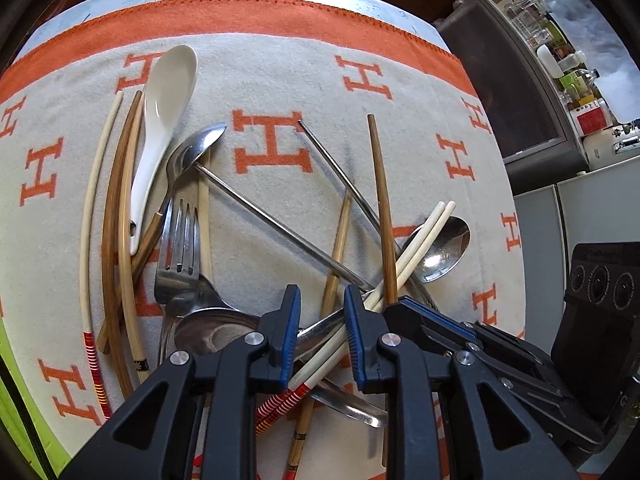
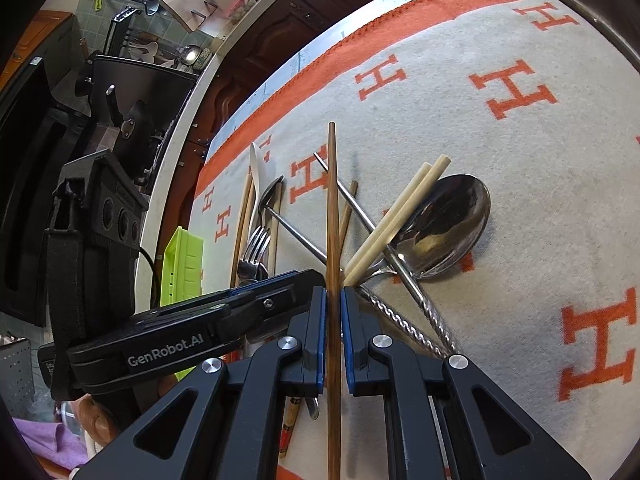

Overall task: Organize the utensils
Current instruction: 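Grasp the red-striped chopstick pair with the left tool and lift it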

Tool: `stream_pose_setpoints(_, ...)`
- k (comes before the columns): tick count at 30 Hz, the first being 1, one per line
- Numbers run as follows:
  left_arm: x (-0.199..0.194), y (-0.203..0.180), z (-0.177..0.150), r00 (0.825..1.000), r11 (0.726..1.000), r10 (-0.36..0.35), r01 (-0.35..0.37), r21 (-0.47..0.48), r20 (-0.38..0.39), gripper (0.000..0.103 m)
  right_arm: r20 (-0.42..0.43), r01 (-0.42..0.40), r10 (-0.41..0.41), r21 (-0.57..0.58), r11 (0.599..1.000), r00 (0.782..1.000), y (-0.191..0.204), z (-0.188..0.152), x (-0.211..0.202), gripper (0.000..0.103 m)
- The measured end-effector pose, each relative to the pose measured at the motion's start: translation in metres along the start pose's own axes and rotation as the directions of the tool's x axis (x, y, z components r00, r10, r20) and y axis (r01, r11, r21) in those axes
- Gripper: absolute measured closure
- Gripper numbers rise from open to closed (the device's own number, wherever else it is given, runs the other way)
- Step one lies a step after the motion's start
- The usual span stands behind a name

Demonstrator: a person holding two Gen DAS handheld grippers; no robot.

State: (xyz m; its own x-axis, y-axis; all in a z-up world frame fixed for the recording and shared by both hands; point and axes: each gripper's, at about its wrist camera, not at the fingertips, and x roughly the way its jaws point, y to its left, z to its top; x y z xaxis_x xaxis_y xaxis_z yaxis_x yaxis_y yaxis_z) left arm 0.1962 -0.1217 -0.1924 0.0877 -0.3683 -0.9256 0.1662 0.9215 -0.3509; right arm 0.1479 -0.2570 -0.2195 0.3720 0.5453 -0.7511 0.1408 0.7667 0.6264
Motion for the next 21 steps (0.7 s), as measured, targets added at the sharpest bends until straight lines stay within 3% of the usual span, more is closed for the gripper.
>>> stream_pose_setpoints(9,-0.018,0.004,-0.006,0.998,0.999,0.038,-0.038,0.016,0.040,0.086,0.019,0.006,-0.006,-0.006,1.000,1.000,0.003,0.000,0.004,0.095)
stream_pose_setpoints(15,-0.044,0.007,-0.013,0.995,0.999,0.032,-0.034,0.015,0.092,0.089,0.067,0.008,-0.005,-0.046,0.999,0.998,0.026,-0.004,-0.021,0.096)
stream_pose_setpoints(21,-0.063,0.007,-0.040,0.997,0.997,0.005,-0.011,0.078,0.082,0.089,0.103,0.016,-0.010,-0.058,0.998,0.995,0.037,-0.014,-0.049,0.096)
